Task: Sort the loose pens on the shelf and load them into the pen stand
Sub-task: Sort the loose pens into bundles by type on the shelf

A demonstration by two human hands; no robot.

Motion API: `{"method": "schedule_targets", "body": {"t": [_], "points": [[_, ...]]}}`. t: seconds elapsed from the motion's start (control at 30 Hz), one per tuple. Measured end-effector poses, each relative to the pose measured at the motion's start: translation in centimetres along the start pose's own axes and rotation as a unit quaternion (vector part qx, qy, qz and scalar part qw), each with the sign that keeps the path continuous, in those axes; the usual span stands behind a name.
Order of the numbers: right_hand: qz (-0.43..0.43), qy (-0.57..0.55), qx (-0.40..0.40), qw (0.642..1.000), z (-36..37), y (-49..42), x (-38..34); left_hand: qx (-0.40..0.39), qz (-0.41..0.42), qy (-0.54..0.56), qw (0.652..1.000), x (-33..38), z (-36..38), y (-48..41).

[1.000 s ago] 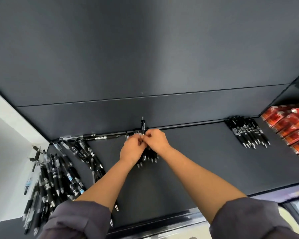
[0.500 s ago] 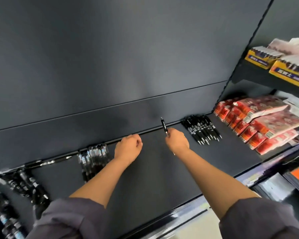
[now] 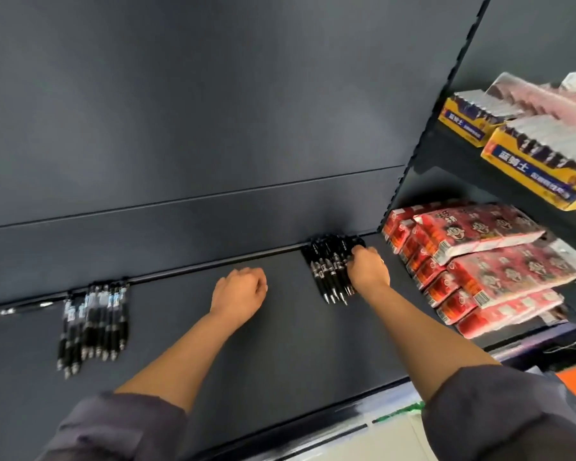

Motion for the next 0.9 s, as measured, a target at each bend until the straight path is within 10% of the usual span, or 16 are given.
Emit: {"method": "schedule_targets", "body": {"t": [0.4, 0.9], "points": [[-0.082, 0.049, 0.023, 0.995, 0.1, -1.1, -1.7, 0.001, 0.002, -0.015, 1.000, 0.2, -1.2, 0.5], [-0.429, 0.049, 0.003, 0.902, 7.9, 10.6, -29.2, 0.068, -0.087, -0.043, 0.993, -17.5, -9.9, 9.7]]}}
Point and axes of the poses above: each hand's wrist, its own y-axis away from the middle knuckle, its own z-axis out of the palm, x = y × z, the point moved 6 cm from there along -y, towards the middle knuckle, and after that the axes turned 4 degrees about -z, right-handed, at the moved point
